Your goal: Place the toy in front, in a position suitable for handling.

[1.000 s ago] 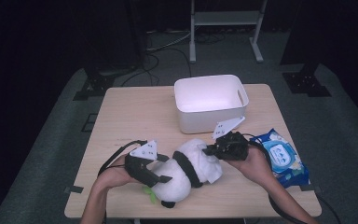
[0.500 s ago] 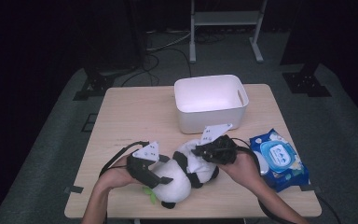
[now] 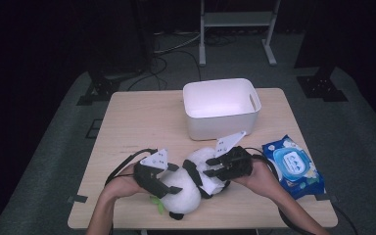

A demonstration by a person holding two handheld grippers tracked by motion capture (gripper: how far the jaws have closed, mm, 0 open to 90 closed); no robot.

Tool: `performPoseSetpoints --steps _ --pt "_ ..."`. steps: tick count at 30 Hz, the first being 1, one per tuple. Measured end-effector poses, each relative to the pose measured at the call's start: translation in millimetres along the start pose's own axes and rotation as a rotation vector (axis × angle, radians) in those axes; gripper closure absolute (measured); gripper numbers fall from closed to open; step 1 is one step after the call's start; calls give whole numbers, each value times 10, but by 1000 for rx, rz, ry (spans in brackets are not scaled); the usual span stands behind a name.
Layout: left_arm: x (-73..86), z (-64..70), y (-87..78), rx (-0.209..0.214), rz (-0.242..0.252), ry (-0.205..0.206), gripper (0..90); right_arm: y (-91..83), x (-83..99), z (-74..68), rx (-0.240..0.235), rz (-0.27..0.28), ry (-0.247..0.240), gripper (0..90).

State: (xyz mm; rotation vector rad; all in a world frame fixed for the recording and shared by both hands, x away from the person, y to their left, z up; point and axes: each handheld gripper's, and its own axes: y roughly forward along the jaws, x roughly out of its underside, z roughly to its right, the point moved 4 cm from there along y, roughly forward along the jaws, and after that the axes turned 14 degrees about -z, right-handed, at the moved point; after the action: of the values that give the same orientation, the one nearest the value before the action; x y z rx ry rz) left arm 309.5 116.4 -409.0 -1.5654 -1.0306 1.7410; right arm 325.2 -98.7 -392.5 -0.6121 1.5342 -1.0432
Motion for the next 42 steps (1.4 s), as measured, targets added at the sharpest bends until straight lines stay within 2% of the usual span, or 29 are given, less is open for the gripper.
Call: performPoseSetpoints --steps 2,4,7,9,13,18,22,26,27,29,30,33,35,36,38,40,42 --pt "-1 -3 2 -1 -2 -3 264 27 9 -17 28 -9 -37 596" --pt "2 -4 4 1 0 -4 265 33 12 -20 31 -7 -42 597" --pt "3 -7 11 4 6 -12 265 38 18 -32 59 -9 -56 690" --pt "4 -6 10 4 6 -12 265 24 11 -30 68 -7 -41 745" --pt "3 -15 -12 -8 5 -12 263 -23 4 10 41 10 -7 858" --pt "16 -29 -43 -20 12 -24 262 -69 -16 53 43 8 33 872" --pt "23 -32 -44 -23 6 -20 261 -155 -30 108 60 51 72 874" --pt "13 -20 -24 -15 1 -18 255 -207 -37 158 96 87 127 874" --pt "13 -19 -22 -16 1 -17 255 -226 -47 179 123 99 137 875" --pt "15 -18 -22 -15 -2 -15 254 -256 -66 200 140 120 165 874" --pt "15 -17 -21 -14 -1 -17 254 -269 -74 213 164 124 176 874" --pt "17 -22 -21 -14 -1 -16 253 -274 -79 259 195 115 197 875" --pt "18 -24 -20 -14 0 -14 253 -241 -63 281 175 100 201 872" --pt "18 -24 -19 -13 -1 -14 252 -196 -47 284 160 75 201 868" --pt "19 -23 -17 -13 -3 -13 250 -133 -32 272 115 46 191 849" --pt "20 -19 -12 -9 -7 -13 246 -104 -24 254 118 35 181 830" --pt "18 -18 -9 -9 -8 -12 244 -120 -28 259 95 45 189 786"
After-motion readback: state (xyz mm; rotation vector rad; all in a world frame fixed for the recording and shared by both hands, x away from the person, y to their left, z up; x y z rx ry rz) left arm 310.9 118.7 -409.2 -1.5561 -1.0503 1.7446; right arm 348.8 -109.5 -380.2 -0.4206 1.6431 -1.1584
